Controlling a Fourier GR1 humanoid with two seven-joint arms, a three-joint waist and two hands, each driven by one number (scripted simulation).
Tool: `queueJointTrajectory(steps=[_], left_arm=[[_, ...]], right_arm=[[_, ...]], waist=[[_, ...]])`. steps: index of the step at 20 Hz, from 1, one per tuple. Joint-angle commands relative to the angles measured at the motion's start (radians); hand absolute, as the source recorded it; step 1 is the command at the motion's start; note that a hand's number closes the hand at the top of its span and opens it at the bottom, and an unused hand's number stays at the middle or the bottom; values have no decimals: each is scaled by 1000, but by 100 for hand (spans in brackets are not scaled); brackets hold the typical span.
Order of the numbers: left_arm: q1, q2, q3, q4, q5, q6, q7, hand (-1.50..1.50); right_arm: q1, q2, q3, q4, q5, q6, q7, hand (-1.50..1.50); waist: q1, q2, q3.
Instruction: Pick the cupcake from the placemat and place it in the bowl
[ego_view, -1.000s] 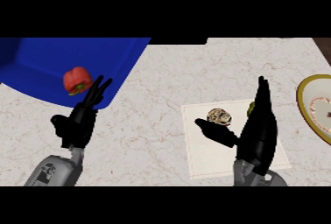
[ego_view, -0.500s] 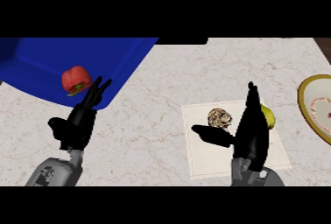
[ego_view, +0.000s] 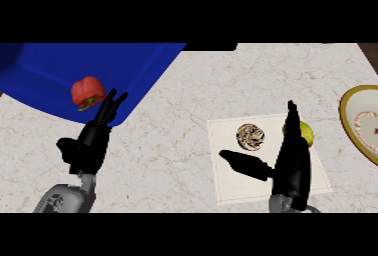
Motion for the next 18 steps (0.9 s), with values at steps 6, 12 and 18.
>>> queueJointTrajectory(steps=[6, 12, 18], left_arm=[[-13, -22, 61, 35, -13, -47, -5, 0], [20, -47, 51, -56, -45, -54, 56, 0], [-30, -77, 83, 20, -93, -70, 42, 0]], right_arm=[[53, 1, 68, 66, -46, -222, -4, -150], [36, 1, 9, 143, -170, -242, -111, -150], [76, 1, 27, 198, -236, -317, -226, -150]], waist=[[0, 1, 0], [2, 0, 0], [-1, 1, 0]])
